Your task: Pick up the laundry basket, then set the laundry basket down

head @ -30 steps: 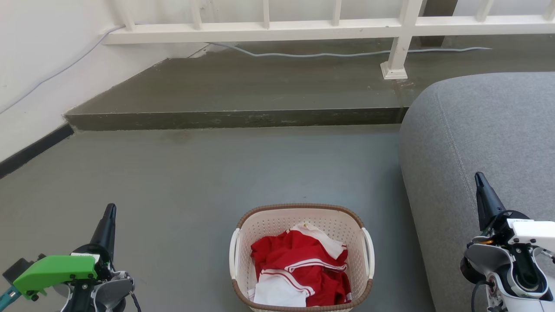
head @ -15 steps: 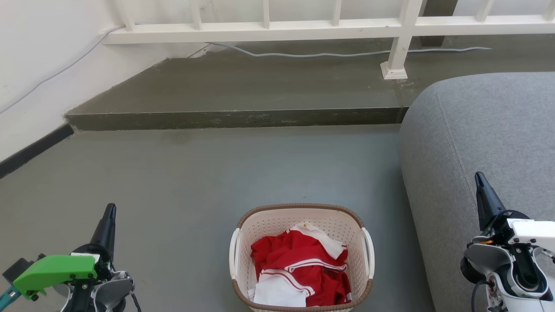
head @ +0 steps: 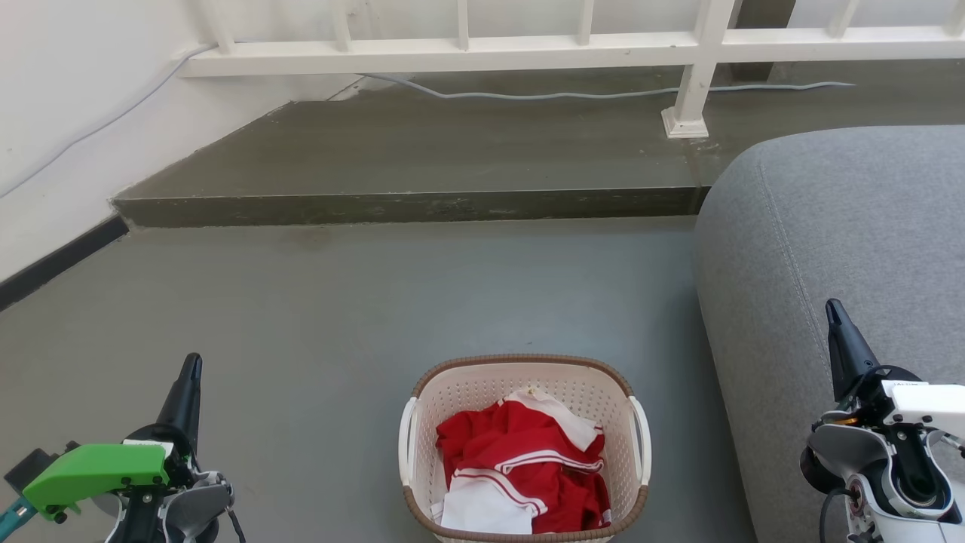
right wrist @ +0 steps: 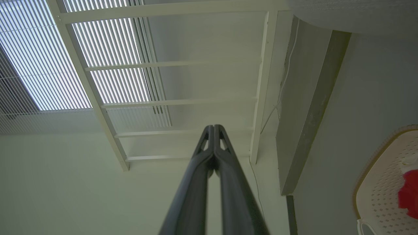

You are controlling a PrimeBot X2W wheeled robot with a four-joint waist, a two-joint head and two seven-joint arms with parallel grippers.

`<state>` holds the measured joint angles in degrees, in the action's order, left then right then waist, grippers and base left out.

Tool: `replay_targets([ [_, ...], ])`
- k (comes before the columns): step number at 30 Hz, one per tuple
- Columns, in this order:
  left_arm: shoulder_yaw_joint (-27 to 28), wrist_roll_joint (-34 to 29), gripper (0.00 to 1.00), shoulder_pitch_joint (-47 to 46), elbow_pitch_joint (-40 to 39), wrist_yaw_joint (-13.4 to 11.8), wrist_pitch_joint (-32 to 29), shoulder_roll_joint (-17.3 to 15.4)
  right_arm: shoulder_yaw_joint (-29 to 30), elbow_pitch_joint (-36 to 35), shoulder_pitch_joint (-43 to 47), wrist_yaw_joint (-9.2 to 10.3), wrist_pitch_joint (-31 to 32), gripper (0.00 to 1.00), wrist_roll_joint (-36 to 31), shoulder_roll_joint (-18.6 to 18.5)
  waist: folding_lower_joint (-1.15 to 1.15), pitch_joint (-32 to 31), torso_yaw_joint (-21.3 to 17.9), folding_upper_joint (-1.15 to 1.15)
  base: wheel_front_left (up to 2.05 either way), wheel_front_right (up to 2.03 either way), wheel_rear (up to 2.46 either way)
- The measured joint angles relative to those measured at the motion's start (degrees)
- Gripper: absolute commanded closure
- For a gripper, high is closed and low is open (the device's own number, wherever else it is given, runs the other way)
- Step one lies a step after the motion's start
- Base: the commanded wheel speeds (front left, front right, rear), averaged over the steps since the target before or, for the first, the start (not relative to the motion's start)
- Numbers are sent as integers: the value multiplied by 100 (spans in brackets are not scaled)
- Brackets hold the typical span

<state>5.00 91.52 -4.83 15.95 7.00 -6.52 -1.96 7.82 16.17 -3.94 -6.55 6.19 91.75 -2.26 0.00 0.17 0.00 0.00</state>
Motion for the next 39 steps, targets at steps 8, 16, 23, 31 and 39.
replay_targets([
  [8, 0, 0, 100, 0, -1, 0, 0, 0, 0, -1, 0, 0, 0, 100, 0, 0, 0, 0, 0, 0, 0, 0, 0],
  [16, -1, 0, 100, 0, -2, 0, 0, 0, 0, -2, 0, 0, 0, 100, 0, 0, 0, 0, 0, 0, 0, 0, 0],
  [23, -1, 0, 100, 0, -2, 0, 0, 0, 0, -3, 0, 0, 0, 100, 0, 0, 0, 0, 0, 0, 0, 0, 0],
  [31, -1, 0, 100, 0, -3, 0, 0, 0, 0, -4, 0, 0, 0, 100, 0, 0, 0, 0, 0, 0, 0, 0, 0],
  [39, -2, 0, 100, 0, -4, 0, 0, 0, 0, -4, 0, 0, 0, 100, 0, 0, 0, 0, 0, 0, 0, 0, 0],
])
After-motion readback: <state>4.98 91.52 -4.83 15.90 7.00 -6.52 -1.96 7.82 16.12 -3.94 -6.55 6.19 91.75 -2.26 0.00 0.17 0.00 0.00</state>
